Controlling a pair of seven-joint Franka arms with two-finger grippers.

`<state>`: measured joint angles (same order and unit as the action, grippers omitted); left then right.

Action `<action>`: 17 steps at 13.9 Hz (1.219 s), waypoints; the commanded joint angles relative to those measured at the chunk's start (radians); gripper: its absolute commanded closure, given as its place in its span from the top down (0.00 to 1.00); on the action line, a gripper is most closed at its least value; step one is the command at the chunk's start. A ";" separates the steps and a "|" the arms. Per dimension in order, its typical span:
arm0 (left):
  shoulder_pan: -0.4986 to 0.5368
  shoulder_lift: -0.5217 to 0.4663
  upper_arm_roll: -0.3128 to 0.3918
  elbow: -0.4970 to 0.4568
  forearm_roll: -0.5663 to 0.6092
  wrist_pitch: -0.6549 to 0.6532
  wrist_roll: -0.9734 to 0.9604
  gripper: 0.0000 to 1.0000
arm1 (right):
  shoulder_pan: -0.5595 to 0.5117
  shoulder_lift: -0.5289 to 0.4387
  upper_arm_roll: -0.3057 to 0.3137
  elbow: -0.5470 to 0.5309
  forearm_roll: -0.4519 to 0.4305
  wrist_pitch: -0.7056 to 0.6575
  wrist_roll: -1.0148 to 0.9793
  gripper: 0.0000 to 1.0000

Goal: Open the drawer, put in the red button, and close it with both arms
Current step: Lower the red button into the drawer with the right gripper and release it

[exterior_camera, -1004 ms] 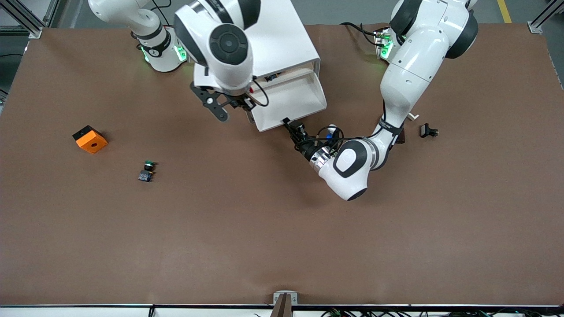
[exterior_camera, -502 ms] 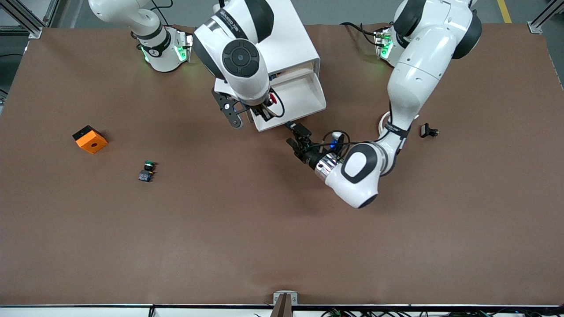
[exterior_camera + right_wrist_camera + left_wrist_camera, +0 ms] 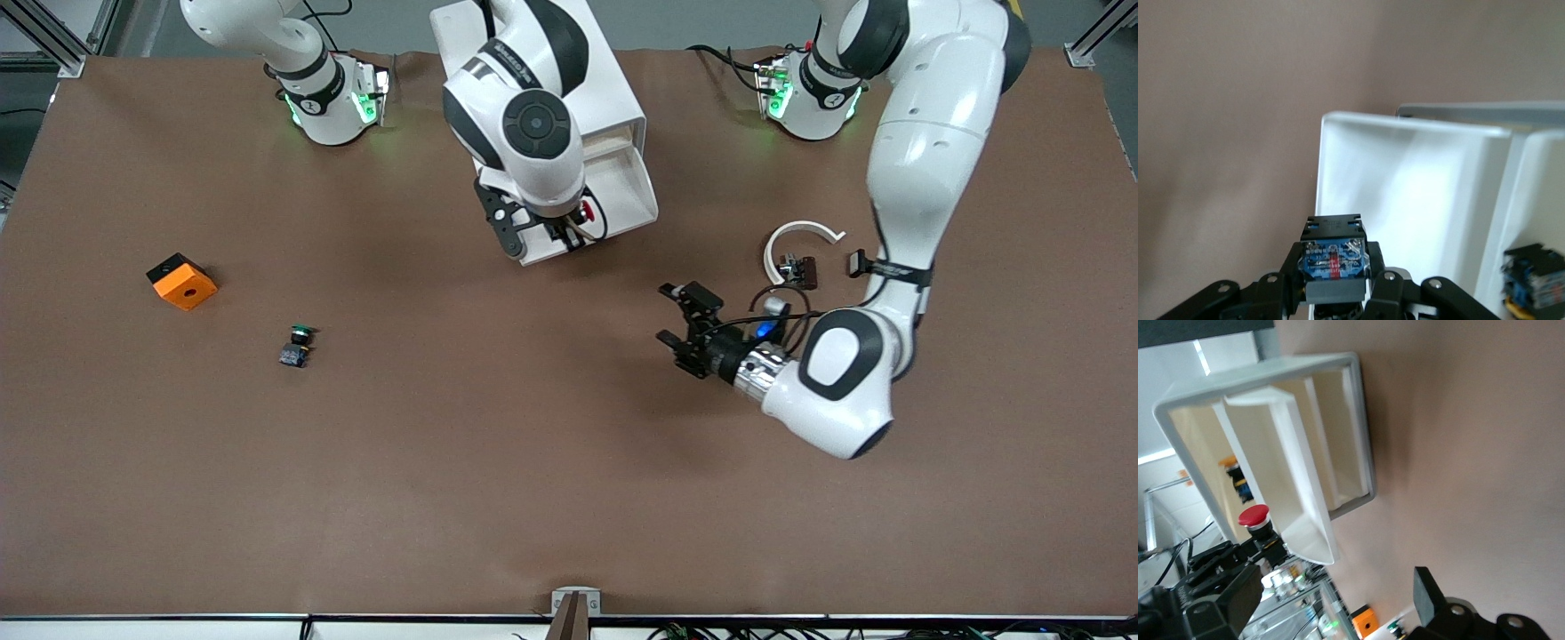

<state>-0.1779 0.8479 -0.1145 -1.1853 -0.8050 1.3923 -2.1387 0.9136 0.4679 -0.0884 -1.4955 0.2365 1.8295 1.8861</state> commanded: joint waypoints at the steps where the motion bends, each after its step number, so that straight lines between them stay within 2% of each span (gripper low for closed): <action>1: 0.012 -0.097 0.007 -0.022 0.163 -0.051 0.083 1.00 | 0.040 0.047 -0.010 0.034 0.023 0.011 0.042 0.30; 3: 0.011 -0.159 0.009 -0.022 0.282 -0.075 0.147 1.00 | 0.048 0.076 -0.010 0.032 0.023 0.022 0.042 0.30; 8: 0.020 -0.178 0.001 -0.022 0.297 -0.079 0.187 1.00 | 0.067 0.109 -0.010 0.032 0.023 0.022 0.039 0.34; 10: 0.015 -0.216 -0.001 -0.023 0.296 -0.078 0.238 1.00 | 0.067 0.107 -0.010 0.032 0.023 0.022 0.036 0.47; 11: 0.006 -0.219 -0.001 -0.023 0.293 -0.078 0.285 1.00 | 0.067 0.106 -0.010 0.034 0.023 0.020 0.033 0.80; 12: 0.003 -0.224 -0.001 -0.023 0.293 -0.076 0.321 1.00 | 0.067 0.103 -0.010 0.034 0.021 0.017 0.028 1.00; 17: 0.021 -0.280 0.004 -0.026 0.296 -0.078 0.462 1.00 | 0.053 0.054 -0.013 0.069 0.020 0.011 0.030 1.00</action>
<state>-0.1640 0.6174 -0.1163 -1.1855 -0.5221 1.3163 -1.7364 0.9697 0.5562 -0.0926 -1.4474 0.2374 1.8577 1.9149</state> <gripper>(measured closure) 0.000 0.057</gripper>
